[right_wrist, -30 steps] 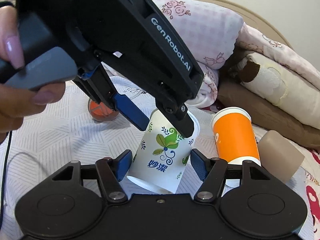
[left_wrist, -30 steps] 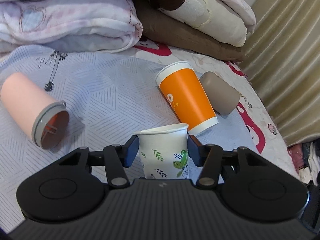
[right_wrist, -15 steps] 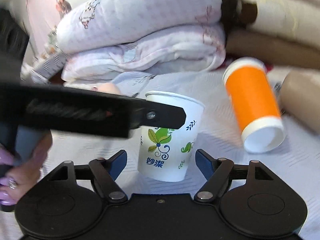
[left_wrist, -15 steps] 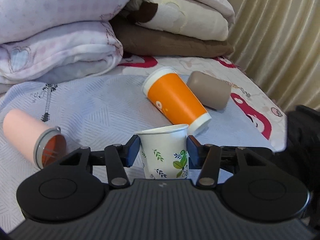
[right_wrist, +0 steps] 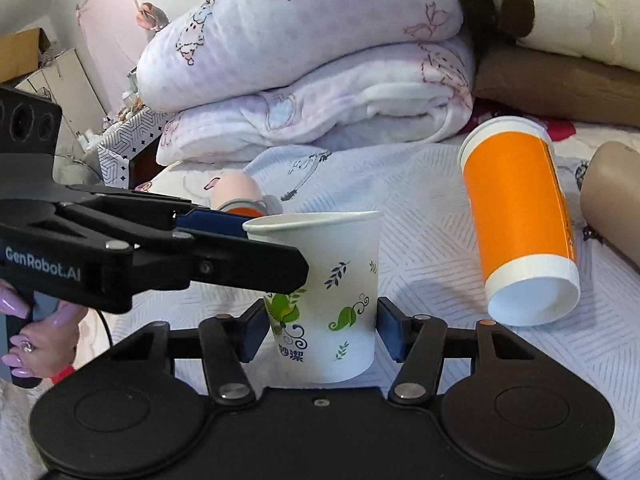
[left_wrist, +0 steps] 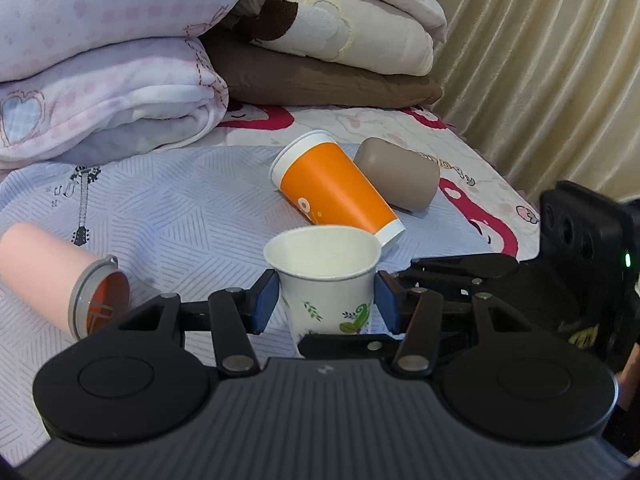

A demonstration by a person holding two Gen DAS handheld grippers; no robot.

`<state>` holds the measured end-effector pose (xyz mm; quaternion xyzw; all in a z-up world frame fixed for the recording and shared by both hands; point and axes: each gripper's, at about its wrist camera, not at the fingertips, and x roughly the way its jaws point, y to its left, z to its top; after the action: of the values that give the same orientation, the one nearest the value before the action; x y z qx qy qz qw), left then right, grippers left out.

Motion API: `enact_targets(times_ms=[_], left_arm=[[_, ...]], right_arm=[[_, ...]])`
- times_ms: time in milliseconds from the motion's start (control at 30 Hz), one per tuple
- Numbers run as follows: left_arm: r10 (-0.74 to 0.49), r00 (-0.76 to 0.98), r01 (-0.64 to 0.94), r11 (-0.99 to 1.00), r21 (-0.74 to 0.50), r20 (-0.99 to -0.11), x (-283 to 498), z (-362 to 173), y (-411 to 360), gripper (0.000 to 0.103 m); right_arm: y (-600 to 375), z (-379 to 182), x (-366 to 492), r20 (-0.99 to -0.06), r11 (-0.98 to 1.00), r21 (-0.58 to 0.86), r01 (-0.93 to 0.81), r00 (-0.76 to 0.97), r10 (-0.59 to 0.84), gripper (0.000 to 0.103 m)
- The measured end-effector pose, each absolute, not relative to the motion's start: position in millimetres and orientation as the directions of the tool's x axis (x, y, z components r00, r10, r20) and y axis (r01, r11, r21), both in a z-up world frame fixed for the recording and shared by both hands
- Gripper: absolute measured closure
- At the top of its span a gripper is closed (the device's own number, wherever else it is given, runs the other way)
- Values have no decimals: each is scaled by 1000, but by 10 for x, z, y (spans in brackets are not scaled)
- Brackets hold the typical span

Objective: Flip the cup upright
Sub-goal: 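Lower the upright white cup onto the sheet and open the right gripper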

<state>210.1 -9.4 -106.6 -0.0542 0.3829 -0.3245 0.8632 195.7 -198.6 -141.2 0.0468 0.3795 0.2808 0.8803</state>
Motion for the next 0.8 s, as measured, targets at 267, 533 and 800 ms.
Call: enact_targets(times_ms=[267,533,800], left_arm=[[-563,516,501,810,-305,-646,2145,-1225,-217,54],[-545,514,482,823,-302,-662,2166,-1241,-197,55],[-520,458,501,821,-274,-721,2070,-1307,-306,55]], right_arm=[[-1730,-1578,1848,-576,914,2,-405,747,332,42],[-1669,-1640,1916,-546,918,17,-397,765,341,42],[-1665,-1655,1803,-585,923,46,-383,738,336,42]])
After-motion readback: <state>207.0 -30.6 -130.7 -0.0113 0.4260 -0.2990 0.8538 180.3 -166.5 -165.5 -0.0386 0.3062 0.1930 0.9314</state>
